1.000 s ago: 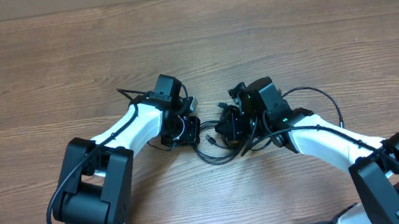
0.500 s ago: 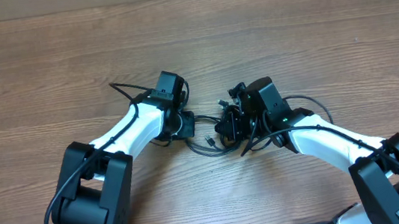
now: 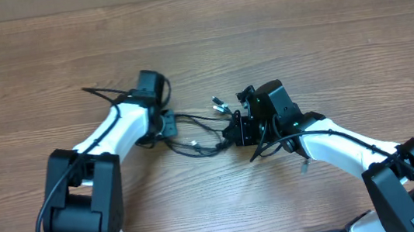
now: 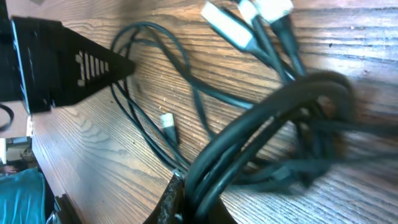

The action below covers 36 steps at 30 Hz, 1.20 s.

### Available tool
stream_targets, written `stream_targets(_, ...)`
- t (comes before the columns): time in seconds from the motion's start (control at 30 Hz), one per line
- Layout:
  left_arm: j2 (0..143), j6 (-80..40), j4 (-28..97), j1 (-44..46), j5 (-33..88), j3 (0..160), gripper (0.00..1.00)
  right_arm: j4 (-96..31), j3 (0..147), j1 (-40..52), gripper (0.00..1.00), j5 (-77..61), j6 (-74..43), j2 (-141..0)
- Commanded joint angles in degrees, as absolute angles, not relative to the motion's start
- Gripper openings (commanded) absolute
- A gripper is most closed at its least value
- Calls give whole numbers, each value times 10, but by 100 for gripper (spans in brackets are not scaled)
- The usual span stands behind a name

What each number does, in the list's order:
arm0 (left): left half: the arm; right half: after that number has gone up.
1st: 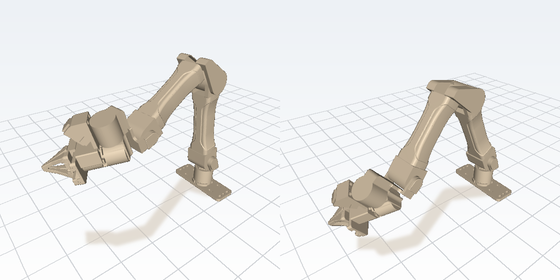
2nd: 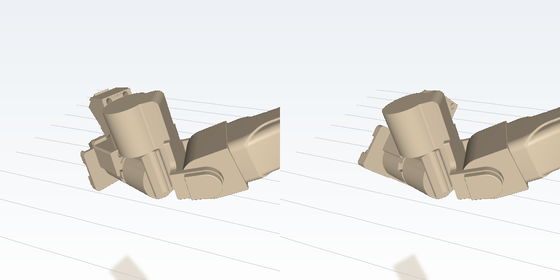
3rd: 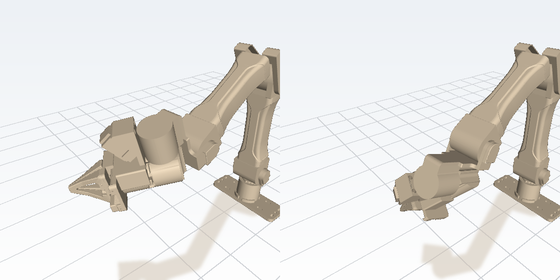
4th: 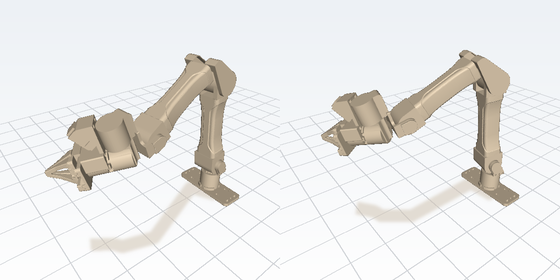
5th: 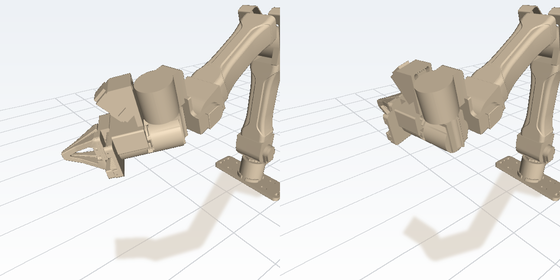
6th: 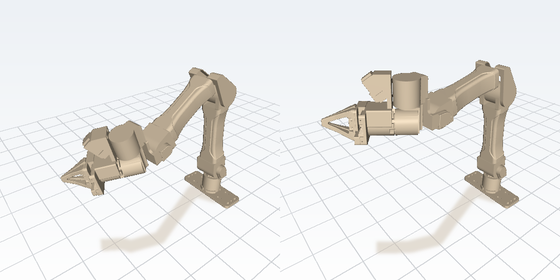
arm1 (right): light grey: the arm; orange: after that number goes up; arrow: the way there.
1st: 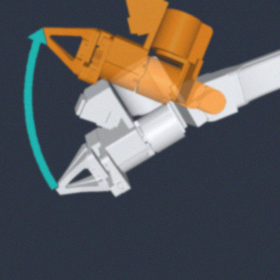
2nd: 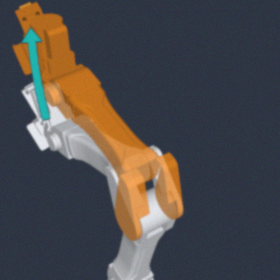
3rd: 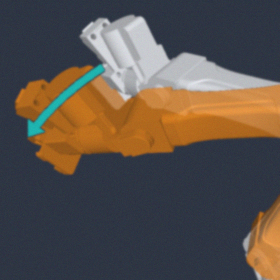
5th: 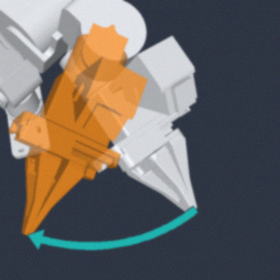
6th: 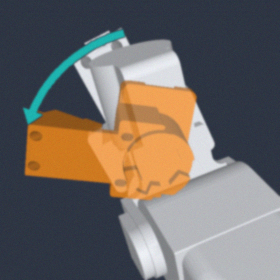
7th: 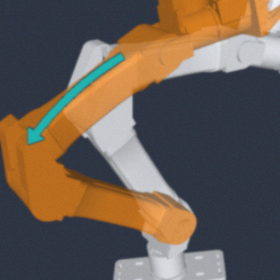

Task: Untangle cables
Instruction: 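Pull the grippers apart, stretching the cables left and right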

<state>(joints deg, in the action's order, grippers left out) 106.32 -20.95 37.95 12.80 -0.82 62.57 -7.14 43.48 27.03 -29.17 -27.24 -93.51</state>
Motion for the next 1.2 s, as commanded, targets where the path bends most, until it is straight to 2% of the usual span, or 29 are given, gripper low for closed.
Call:
stream_targets(0.0, 1096, -226, 392, 79, -81, 599, 4, -77, 429, 255, 4, -318, -269, -934)
stream_targets(0.2, 1096, -234, 392, 49, -81, 597, 4, -63, 446, 181, 4, -492, -269, -900)
stream_targets(0.43, 1096, -237, 397, 47, -82, 597, 4, -117, 449, 82, 4, -515, -264, -875)
stream_targets(0.57, 1096, -256, 403, 47, -101, 597, 5, -200, 449, 46, 4, -454, -220, -875)
stream_targets(0.73, 1096, -258, 406, 40, -101, 597, 5, -302, 448, 36, 4, -261, -220, -875)
stream_targets(0.87, 1096, -260, 408, 31, -101, 597, 5, -350, 448, 36, 4, -162, -220, -875)
stream_targets(1.03, 1096, -271, 416, 11, -100, 597, 6, -377, 448, 36, 4, -71, -223, -875)
stream_targets(1.17, 1096, -271, 419, -9, -88, 597, 6, -381, 448, 36, 4, -78, -246, -875)
